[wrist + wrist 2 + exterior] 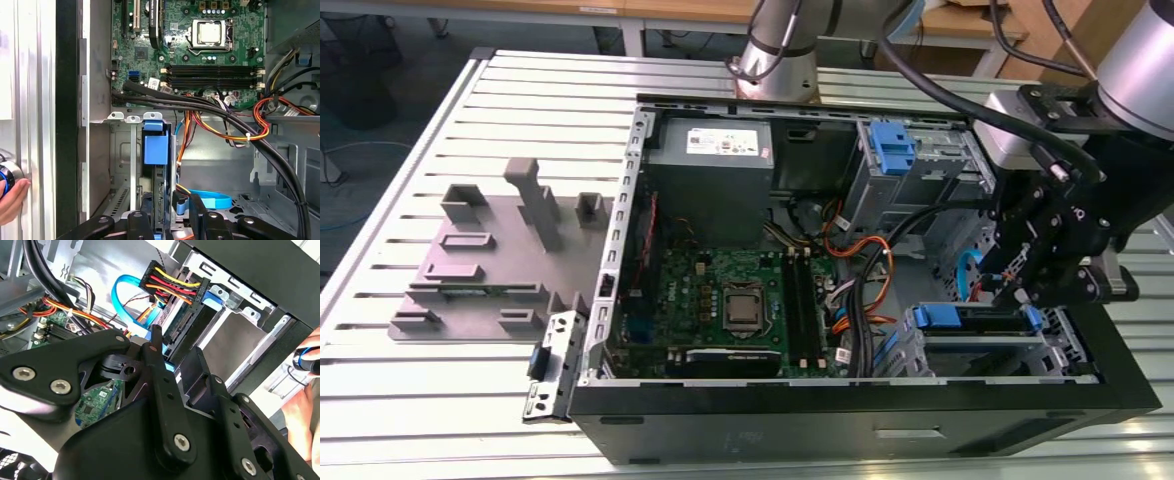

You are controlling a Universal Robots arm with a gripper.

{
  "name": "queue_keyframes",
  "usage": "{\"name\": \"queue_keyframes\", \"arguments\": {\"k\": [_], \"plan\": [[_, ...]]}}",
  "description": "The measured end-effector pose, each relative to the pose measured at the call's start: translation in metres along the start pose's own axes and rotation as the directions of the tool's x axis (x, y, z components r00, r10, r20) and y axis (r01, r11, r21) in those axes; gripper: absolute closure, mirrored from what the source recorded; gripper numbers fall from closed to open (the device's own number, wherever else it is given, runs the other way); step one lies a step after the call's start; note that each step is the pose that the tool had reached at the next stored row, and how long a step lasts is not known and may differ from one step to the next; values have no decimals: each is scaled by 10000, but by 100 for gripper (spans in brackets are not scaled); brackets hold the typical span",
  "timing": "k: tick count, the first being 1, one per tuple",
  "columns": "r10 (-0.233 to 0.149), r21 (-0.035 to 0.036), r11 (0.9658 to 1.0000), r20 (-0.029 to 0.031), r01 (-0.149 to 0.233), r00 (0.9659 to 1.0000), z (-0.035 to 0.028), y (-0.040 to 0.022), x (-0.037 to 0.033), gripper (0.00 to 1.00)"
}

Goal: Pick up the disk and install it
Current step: 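Insert the first disk wire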

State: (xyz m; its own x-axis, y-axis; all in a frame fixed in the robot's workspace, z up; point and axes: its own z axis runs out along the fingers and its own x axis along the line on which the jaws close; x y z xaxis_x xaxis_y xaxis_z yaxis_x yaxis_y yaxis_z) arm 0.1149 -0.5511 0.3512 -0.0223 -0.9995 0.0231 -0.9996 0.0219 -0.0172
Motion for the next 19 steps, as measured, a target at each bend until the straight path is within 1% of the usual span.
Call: {"name": "queue_keyframes", "arguments": {"k": [13, 15, 17, 18, 19], "plan": [[0, 0, 10000, -3, 0, 10000, 3, 0, 0, 58], [0, 1, 10000, -2, 0, 10000, 3, 0, 0, 60], [0, 0, 10000, -2, 0, 10000, 4, 0, 0, 72], [0, 0, 10000, -2, 0, 10000, 4, 0, 0, 72], [0, 0, 10000, -3, 0, 10000, 4, 0, 0, 78]]}}
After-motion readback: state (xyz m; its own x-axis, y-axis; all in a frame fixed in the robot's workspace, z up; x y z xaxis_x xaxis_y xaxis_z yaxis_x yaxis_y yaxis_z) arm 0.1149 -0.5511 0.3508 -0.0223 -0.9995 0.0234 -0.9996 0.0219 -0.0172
